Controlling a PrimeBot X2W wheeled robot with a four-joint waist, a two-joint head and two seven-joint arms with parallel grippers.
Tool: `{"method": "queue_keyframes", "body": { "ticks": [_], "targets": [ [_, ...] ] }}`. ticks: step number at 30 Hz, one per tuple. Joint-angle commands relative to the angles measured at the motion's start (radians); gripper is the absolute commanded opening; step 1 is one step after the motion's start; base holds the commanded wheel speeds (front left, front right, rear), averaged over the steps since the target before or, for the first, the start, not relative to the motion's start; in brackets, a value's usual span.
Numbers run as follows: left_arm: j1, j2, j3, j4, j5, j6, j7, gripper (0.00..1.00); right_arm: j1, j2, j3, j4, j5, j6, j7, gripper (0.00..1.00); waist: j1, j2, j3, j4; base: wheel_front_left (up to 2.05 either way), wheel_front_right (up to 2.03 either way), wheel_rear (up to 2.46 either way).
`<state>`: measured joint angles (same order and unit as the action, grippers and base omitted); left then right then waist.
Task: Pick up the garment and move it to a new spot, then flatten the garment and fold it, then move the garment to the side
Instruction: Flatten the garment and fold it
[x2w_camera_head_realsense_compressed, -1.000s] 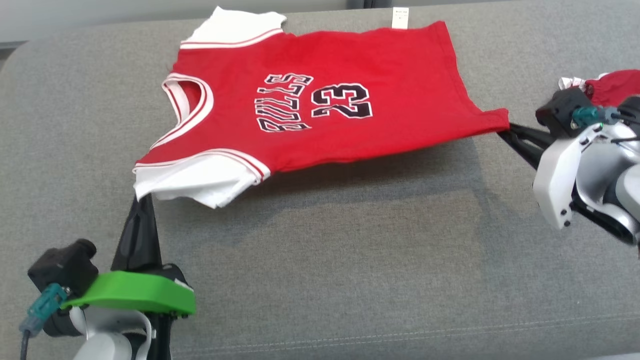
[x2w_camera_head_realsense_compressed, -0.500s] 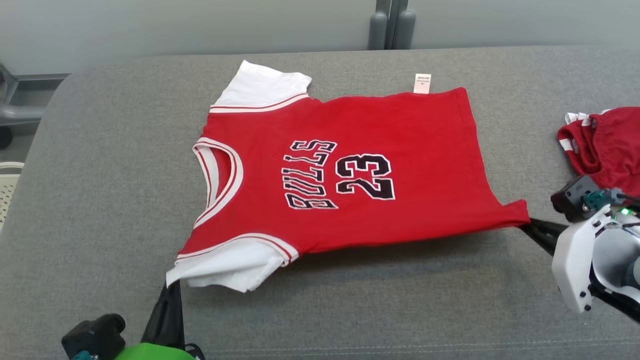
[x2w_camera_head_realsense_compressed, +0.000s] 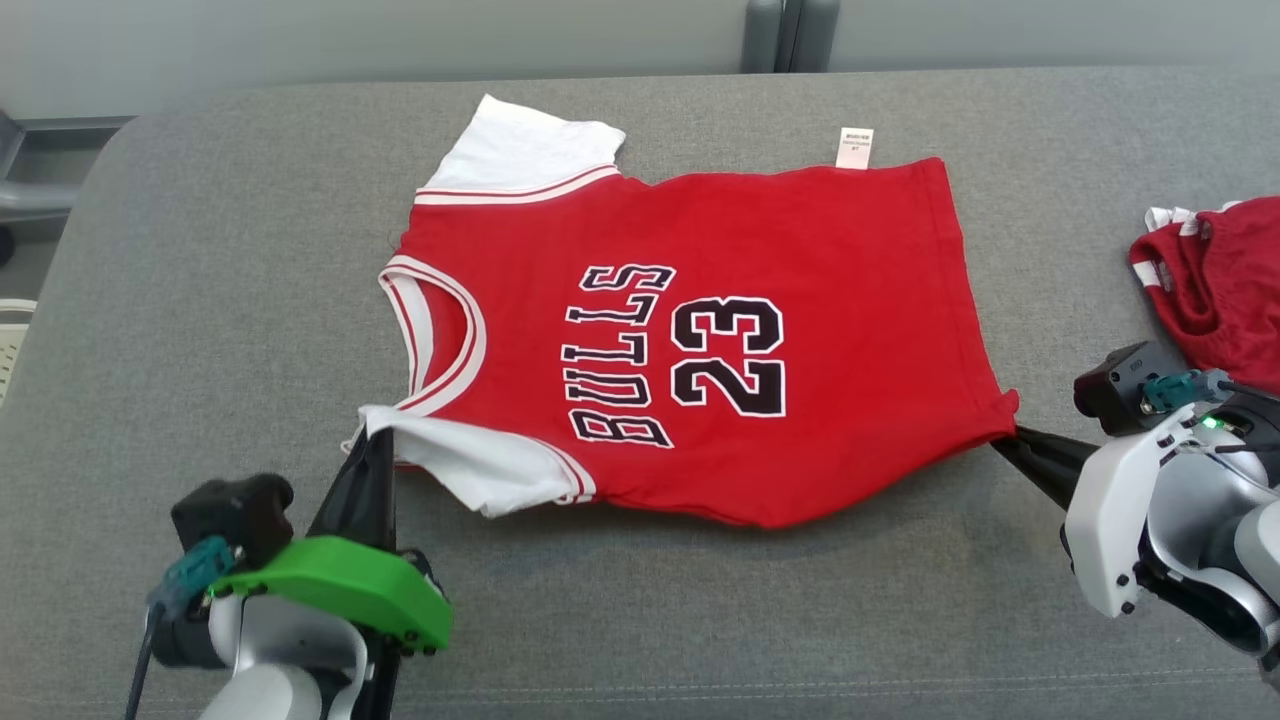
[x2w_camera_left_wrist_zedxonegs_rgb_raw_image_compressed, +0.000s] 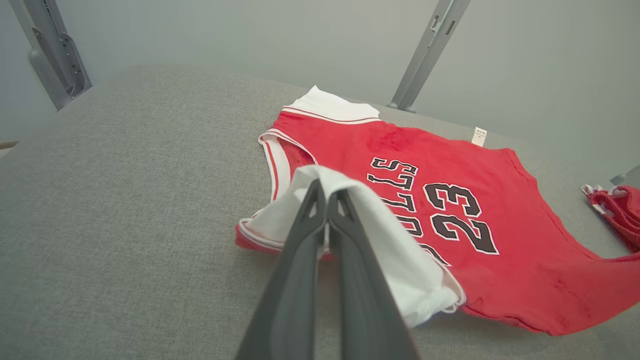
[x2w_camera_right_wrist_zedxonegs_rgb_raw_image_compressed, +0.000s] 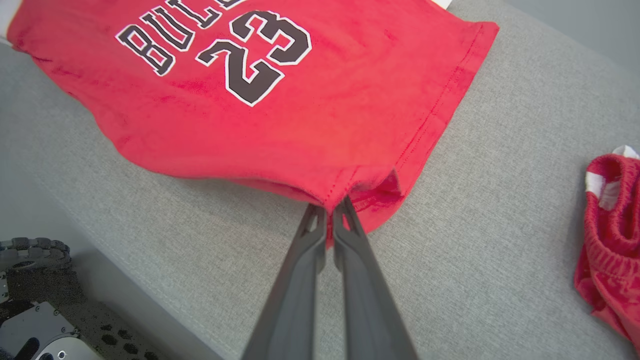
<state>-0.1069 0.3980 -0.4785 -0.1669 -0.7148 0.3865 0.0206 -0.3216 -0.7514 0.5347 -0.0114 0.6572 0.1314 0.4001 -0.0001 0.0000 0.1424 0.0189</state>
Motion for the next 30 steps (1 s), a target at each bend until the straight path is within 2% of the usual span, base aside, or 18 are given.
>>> {"method": "queue_keyframes", "body": {
  "ticks": [1,6,16,25,30],
  "targets": [
    [-0.064,-0.014,-0.002,0.036,0.014,-0.009,0.002,0.00,-0.024,0.016,-0.012,0.020,-0.001,-0.002,0.009,0.00,0.0001,0.0000,0.018,-0.003,0.00,0.00,0.00],
    [-0.209,-0.059,-0.014,0.164,0.023,-0.037,0.008,0.00,-0.092,0.078,-0.039,0.085,-0.008,-0.002,0.006,0.00,0.0001,0.0000,0.056,-0.017,0.00,0.00,0.00],
    [-0.378,-0.086,-0.023,0.346,0.049,-0.089,-0.013,0.00,-0.219,0.163,-0.021,0.225,-0.039,-0.002,-0.042,0.00,0.0001,0.0000,0.129,-0.030,0.00,0.00,0.00],
    [-0.484,-0.117,-0.024,0.479,0.063,-0.101,-0.043,0.00,-0.296,0.225,-0.037,0.390,-0.061,-0.002,-0.084,0.00,0.0001,0.0000,0.164,-0.027,0.00,0.00,0.00],
    [-0.514,-0.128,-0.021,0.524,0.054,-0.115,-0.060,0.00,-0.326,0.247,-0.010,0.425,-0.076,-0.002,-0.106,0.00,0.0001,0.0000,0.173,-0.027,0.00,0.00,0.00]
  ]
}}
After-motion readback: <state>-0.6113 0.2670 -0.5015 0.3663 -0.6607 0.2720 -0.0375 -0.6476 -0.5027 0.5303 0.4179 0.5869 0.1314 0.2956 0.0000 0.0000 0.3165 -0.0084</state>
